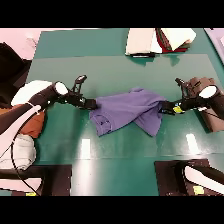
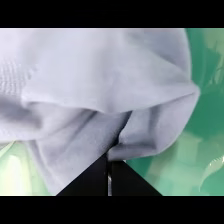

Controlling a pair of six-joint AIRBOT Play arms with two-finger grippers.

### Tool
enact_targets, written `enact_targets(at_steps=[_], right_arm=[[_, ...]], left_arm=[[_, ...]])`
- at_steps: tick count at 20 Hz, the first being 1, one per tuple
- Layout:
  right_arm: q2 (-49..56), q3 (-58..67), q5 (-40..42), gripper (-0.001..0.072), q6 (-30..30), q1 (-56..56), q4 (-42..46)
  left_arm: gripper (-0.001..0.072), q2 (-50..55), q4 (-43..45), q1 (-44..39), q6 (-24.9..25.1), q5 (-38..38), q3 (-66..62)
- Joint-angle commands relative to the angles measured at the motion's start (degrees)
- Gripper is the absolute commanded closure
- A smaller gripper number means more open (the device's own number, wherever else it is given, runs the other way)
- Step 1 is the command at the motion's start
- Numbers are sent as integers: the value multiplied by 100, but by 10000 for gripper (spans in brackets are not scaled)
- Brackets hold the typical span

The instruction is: Fold the shirts.

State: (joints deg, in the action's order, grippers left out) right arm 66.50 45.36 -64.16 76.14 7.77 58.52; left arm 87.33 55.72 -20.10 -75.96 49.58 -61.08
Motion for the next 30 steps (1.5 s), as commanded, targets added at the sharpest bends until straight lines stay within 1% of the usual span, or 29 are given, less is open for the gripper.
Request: enact_targets(at_steps=[1,4,5,10,13,16,19,20,23,24,26,30], right_arm=[[-22,387,-214,694,7,-31,13],[-404,1045,-236,695,-24,-17,50],[-634,1360,-254,695,-22,13,227],[-1770,3073,-658,695,-17,15,1215],[-2227,3766,-870,695,-11,17,1355],[-2439,4343,-1224,695,-9,17,1360],[-2476,4793,-1506,695,149,17,1373],[-2476,4833,-1495,695,210,17,1370],[-2323,4629,-1617,695,393,15,1344],[-2232,4409,-1657,695,400,4,1292],[-2035,3821,-1633,695,400,-144,1316],[-1777,2570,-1486,695,398,-734,1366]], left_arm=[[683,44,103,-98,-4,101,-203],[685,-52,254,212,-7,695,-1060],[685,-197,315,343,-4,791,-1405],[685,-1698,765,990,-2,686,-3265],[685,-2599,1268,1025,-2,505,-4039],[685,-3248,1392,1025,2,507,-4426],[684,-3681,1491,1025,0,616,-4481],[685,-3681,1486,1025,-2,791,-4481],[685,-3392,1480,1025,-17,1650,-4339],[684,-3228,1473,1025,-33,1753,-4129],[684,-2959,1462,1025,-46,1681,-3510],[684,-2317,1462,1025,2,1665,-1965]])
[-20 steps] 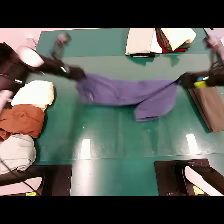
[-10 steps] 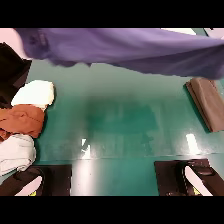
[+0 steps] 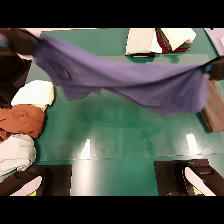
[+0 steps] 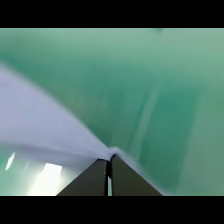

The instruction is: Fold the shirts.

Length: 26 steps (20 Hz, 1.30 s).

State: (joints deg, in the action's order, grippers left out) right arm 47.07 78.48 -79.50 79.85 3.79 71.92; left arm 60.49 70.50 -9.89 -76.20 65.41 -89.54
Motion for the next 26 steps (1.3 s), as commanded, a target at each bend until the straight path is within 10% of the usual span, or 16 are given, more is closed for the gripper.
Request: enact_targets(at_steps=[1,5,6,7,8,9,20,26], right_arm=[[201,-988,48,695,28,-485,26],[214,-1875,136,675,31,-960,13],[214,-2037,195,459,35,-990,11],[214,-2140,251,286,140,-986,13],[214,-2205,289,262,157,-929,13],[214,-2227,284,262,157,-841,9],[216,-2227,245,265,151,-302,-33],[216,-2227,295,265,153,-302,-35]], left_arm=[[684,501,-15,4,26,90,1233],[683,927,2,4,118,-120,2387],[679,970,11,4,166,-208,2546],[438,1012,35,7,170,-278,2638],[161,1008,79,7,168,-334,2653],[136,1003,90,7,166,-358,2627],[136,1349,330,577,-452,-610,2616],[137,1357,-470,894,7,-313,2649]])
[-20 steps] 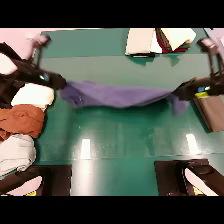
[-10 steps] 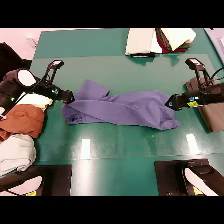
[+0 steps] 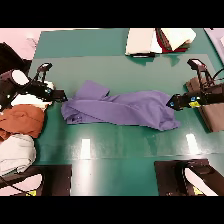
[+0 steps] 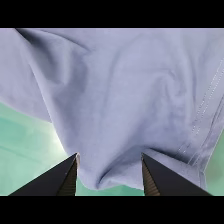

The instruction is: Fold the shirts.

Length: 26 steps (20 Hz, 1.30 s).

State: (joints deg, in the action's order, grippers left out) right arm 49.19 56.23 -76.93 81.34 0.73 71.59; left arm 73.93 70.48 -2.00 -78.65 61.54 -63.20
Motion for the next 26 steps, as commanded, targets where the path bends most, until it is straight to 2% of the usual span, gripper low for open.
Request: enact_targets(at_steps=[1,4,5,8,9,14,17,19,22,26], right_arm=[[2,-2,22,265,4,4,-2],[2,-2,-11,265,7,4,-7],[0,-2,-33,265,7,4,-7],[-2,-2,-116,265,7,4,4],[-15,-2,-111,266,4,11,50],[136,-28,-280,266,-122,933,289],[813,-197,-129,263,-616,1755,-219],[1427,-203,256,263,-787,2070,-643],[2312,-190,970,263,-968,2142,-1285],[3274,387,1443,263,-988,1703,-1353]], left_arm=[[137,15,-608,105,275,4,68],[138,229,-671,105,260,116,208],[169,269,-785,105,262,114,205],[632,264,-997,105,267,-76,44],[684,264,-988,105,264,-70,-98],[684,-109,-942,105,269,31,-815],[685,-179,-935,105,273,120,-852],[684,-179,-922,105,271,120,-852],[684,-179,-922,105,267,131,-852],[684,-179,-922,105,264,144,-852]])
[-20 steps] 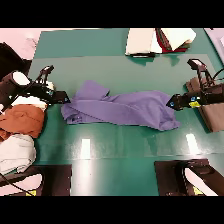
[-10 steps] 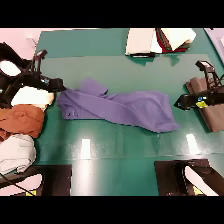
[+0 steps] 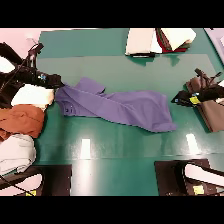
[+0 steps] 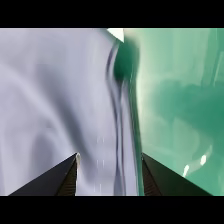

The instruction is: Fold the shirts.

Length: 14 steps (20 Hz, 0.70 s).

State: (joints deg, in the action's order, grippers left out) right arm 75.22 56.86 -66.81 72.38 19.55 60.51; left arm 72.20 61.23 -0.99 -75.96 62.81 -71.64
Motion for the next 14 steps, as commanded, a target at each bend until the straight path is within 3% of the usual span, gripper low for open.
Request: enact_targets(at_steps=[1,5,6,8,9,14], right_arm=[[901,544,417,263,-90,-308,-240],[1591,1226,310,270,-90,-750,-184],[1665,1314,275,306,-94,-833,-181],[1685,1438,321,496,-278,-935,-184],[1635,1523,319,695,-426,-984,-184],[623,2446,321,695,-501,-1003,-184]], left_arm=[[684,-7,2,4,-7,26,-9],[684,-7,2,4,-7,26,-9],[684,-7,2,4,-4,26,-7],[684,-7,2,4,-2,26,-9],[684,-7,2,4,-2,20,-9],[685,-505,540,4,-11,-92,-621]])
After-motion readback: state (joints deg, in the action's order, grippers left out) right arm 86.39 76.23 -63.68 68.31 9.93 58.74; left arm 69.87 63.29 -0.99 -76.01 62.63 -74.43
